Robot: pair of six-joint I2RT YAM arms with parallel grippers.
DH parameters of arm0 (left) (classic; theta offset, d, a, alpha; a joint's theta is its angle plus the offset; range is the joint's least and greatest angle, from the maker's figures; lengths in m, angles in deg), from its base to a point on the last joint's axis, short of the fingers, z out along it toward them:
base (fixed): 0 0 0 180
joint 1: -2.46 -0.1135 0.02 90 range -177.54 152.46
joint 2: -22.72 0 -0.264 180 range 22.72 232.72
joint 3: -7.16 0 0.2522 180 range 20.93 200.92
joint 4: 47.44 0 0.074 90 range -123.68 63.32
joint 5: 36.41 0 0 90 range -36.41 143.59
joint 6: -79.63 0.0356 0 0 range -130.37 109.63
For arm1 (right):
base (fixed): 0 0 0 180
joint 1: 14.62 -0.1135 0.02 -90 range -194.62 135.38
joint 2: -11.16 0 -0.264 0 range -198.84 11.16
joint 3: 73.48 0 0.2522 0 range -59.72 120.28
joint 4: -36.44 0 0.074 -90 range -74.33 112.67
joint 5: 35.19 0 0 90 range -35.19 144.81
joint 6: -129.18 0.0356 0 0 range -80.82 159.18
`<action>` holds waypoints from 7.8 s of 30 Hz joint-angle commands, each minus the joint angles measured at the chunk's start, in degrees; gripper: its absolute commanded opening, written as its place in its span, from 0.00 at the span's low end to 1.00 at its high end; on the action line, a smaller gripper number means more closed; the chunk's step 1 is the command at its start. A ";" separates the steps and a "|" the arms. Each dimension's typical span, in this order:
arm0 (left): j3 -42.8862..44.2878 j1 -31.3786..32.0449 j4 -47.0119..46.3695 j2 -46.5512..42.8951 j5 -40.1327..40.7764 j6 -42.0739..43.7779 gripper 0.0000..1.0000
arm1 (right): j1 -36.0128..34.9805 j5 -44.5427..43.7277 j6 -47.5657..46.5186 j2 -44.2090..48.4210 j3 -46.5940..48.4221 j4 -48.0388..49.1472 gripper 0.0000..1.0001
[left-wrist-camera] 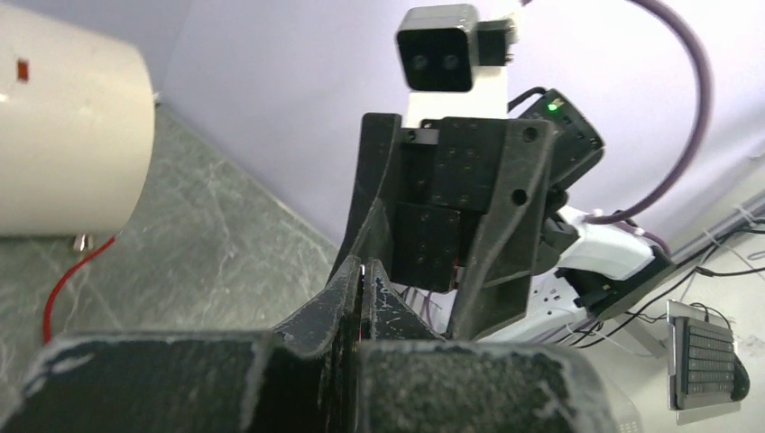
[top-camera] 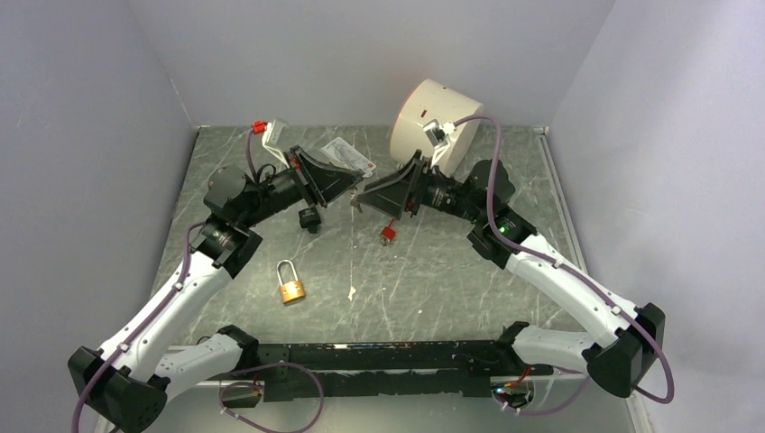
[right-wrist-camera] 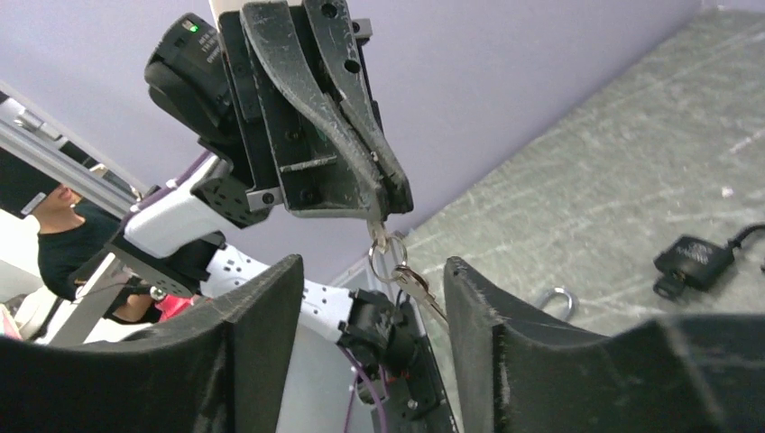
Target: Unlock with the key
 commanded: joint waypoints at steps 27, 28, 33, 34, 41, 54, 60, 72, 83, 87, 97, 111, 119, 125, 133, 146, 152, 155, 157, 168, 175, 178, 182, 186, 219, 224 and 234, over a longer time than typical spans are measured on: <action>8.87 -0.10 -8.38 1.21 -3.83 -7.08 0.45 | 2.04 10.26 7.72 -3.86 5.21 15.68 0.00; 9.50 -0.10 -6.92 1.02 -3.95 -6.76 0.47 | 3.44 12.57 8.22 -3.37 4.60 16.19 0.00; 11.64 -0.17 -1.21 1.69 -8.28 -7.42 0.47 | 5.47 18.87 2.03 -0.93 5.53 6.84 0.00; 11.90 -0.18 0.01 1.92 -9.14 -7.51 0.46 | 5.53 19.25 1.38 -0.39 5.19 6.06 0.00; 11.42 -0.16 3.03 2.38 -11.55 -8.13 0.54 | 5.64 21.07 1.37 0.39 2.97 5.01 0.00; 10.02 -0.18 5.95 4.43 -17.79 -9.77 0.36 | 5.64 21.61 1.67 -1.25 4.49 3.58 0.00; 9.04 -0.10 2.65 5.60 -19.66 -12.08 0.11 | 5.71 21.95 1.99 -2.13 4.47 3.70 0.00; 6.59 -0.11 -1.96 4.28 -15.62 -12.97 0.02 | 5.66 18.20 7.39 -2.52 1.47 11.07 0.32; 4.30 -0.14 -5.60 2.84 -10.54 -12.04 0.03 | 5.63 15.69 9.10 -2.33 -0.68 12.39 0.24; 3.15 -0.12 -7.18 2.16 -9.52 -10.90 0.03 | 5.59 14.46 10.03 -1.83 -1.90 13.02 0.15; 1.98 -0.14 -7.81 0.34 -6.77 -9.02 0.02 | 5.64 13.89 11.53 -1.19 -3.75 14.10 0.19; 2.15 -0.13 -4.00 -0.25 -4.62 -8.81 0.05 | 5.64 12.74 10.91 -0.52 -4.08 13.83 0.00; 7.07 -0.11 27.74 -4.03 15.53 -3.90 0.81 | 5.66 8.92 4.20 1.48 -6.05 5.21 0.00; 9.03 -0.18 55.54 -6.98 36.94 -6.90 0.94 | 5.71 4.55 -1.41 3.97 -10.43 -4.63 0.00; 0.73 -0.14 82.08 -4.19 49.03 -19.99 0.94 | 5.65 -1.22 -3.87 6.47 -16.65 -12.59 0.00; -13.09 -0.10 66.22 13.22 44.44 -15.36 0.94 | 5.75 0.70 -8.64 6.33 -19.25 -11.92 0.00; -12.89 -0.12 62.12 19.44 44.08 -14.47 0.94 | 5.71 1.57 -9.90 6.61 -20.02 -11.77 0.00; -12.63 -0.11 62.66 21.45 44.77 -15.34 0.89 | 5.71 1.16 -9.41 6.97 -20.85 -11.24 0.00; -12.73 -0.15 62.61 22.50 44.73 -15.94 0.83 | 5.75 0.96 -9.34 6.72 -20.96 -11.24 0.00; -15.82 -0.14 57.38 23.09 46.95 -13.42 0.77 | 5.77 1.57 -9.72 4.71 -20.02 -11.34 0.00; -21.17 -1.24 49.46 20.83 45.99 -9.94 0.70 | 5.81 1.42 -9.27 4.20 -19.78 -11.38 0.00; -23.23 -1.73 46.94 19.77 43.97 -10.81 0.60 | 5.76 1.34 -8.88 3.84 -19.83 -11.04 0.00; -22.82 -1.85 47.74 19.41 42.30 -12.40 0.46 | 5.74 1.87 -8.58 3.08 -19.73 -10.62 0.00; -18.76 -1.78 52.84 20.79 40.31 -14.13 0.38 | 5.77 2.31 -8.54 2.06 -19.83 -10.10 0.00; -9.02 -1.79 44.10 11.82 19.95 -39.10 0.30 | -4.26 6.83 -15.93 -27.71 2.25 -26.53 0.00; -10.40 -1.81 42.65 10.89 19.91 -39.95 0.30 | -4.82 6.49 -15.99 -28.81 2.98 -26.95 0.00; -10.68 -1.77 42.84 10.25 19.74 -39.89 0.29 | -4.77 5.22 -14.53 -29.20 3.69 -25.94 0.00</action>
